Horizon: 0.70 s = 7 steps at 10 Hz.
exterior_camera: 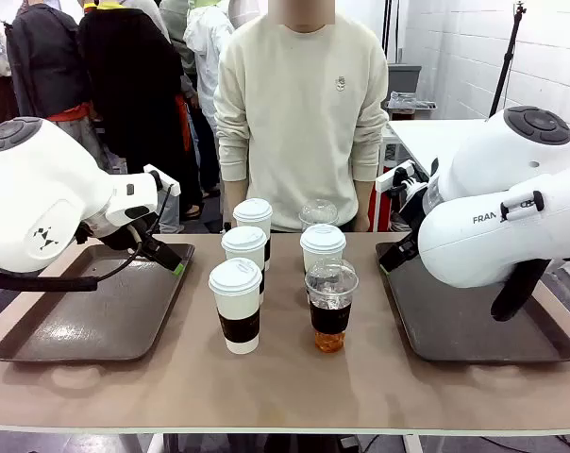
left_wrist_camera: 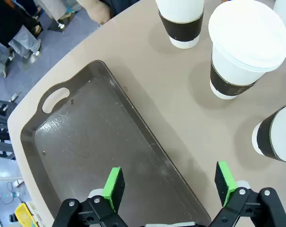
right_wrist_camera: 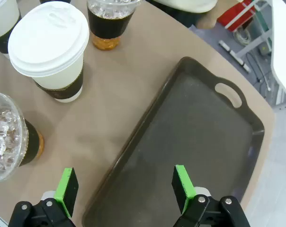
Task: Distribute the coffee onto the tray.
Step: Pick up one iced Americano and place it on the right Handle tray.
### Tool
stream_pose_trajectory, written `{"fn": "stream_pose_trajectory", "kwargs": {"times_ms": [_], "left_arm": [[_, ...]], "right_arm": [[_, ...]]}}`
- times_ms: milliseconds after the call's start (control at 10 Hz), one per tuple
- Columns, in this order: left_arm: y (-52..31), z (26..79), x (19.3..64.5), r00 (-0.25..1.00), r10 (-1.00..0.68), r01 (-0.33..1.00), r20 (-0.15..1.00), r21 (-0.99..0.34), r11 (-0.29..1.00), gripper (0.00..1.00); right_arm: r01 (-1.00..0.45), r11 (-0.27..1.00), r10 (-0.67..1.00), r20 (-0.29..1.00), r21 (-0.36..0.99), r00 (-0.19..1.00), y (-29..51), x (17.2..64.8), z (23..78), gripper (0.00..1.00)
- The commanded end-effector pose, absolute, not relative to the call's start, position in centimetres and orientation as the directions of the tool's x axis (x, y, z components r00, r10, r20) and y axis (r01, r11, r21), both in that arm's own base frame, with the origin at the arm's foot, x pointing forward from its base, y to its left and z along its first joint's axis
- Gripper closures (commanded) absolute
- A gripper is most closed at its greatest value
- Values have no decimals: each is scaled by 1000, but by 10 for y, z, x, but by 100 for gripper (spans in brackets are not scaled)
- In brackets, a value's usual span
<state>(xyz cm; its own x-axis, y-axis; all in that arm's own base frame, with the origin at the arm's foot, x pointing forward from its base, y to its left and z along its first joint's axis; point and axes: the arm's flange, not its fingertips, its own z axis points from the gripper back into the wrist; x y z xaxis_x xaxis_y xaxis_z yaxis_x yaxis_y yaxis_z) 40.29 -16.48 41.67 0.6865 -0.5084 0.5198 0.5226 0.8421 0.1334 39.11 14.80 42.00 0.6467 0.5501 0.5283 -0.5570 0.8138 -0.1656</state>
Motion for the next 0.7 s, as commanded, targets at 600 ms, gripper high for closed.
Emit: {"fn": "stream_pose_trajectory", "kwargs": {"times_ms": [600], "left_arm": [[-163, 419, 401, 693, -505, 520, 514, 129, 844, 0]], "right_arm": [[-557, 814, 550, 528, -164, 647, 148, 391, 420, 0]]}}
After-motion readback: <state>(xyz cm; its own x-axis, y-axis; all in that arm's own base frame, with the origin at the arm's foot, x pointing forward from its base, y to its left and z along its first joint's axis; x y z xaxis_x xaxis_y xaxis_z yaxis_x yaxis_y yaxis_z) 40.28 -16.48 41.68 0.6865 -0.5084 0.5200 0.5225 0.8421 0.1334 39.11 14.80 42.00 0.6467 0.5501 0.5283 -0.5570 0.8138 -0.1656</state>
